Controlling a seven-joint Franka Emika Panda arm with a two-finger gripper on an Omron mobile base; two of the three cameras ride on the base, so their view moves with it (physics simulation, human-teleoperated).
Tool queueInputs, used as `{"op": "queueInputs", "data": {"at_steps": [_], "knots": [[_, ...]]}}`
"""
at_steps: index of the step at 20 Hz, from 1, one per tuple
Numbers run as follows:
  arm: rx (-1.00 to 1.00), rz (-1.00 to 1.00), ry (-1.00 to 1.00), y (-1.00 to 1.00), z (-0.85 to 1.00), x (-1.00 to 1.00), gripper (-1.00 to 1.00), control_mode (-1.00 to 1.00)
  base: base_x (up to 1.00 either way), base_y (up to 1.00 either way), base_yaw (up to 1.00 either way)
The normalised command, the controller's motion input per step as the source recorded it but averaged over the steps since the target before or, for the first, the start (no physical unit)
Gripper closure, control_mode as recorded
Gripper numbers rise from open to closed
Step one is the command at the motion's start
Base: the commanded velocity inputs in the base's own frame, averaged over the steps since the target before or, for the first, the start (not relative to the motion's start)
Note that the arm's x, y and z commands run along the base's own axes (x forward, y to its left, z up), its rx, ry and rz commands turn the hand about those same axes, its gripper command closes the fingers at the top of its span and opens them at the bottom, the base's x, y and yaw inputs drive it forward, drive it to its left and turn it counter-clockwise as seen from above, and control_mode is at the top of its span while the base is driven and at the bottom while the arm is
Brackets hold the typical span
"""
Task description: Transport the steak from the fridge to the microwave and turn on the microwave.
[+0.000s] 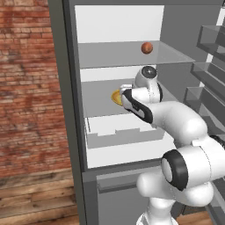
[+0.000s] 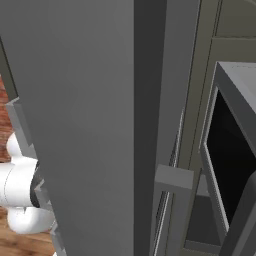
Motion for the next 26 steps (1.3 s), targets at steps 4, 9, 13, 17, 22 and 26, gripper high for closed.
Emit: {"op": "queueInputs", "data": {"at_steps": [4,9,13,17,22,26], "knots": [[0.0,-0.02,0.0,0.0,-0.14,0.34,-1.0,-1.0,0.0,0.0,0.0],[0.02,-0.01,0.0,0.0,-0.17,0.28,-1.0,-1.0,0.0,0.0,0.0],[0.04,-0.01,0.0,0.0,-0.17,0.25,-1.0,-1.0,0.0,0.0,0.0],[0.05,-0.04,0.0,-0.01,-0.14,0.28,-1.0,-1.0,0.0,0.0,0.0],[0.02,-0.06,0.0,0.0,-0.14,0.31,-1.0,-1.0,0.0,0.0,0.0],[0.0,-0.06,0.0,0.0,-0.11,0.33,-1.0,-1.0,0.0,0.0,0.0]]}}
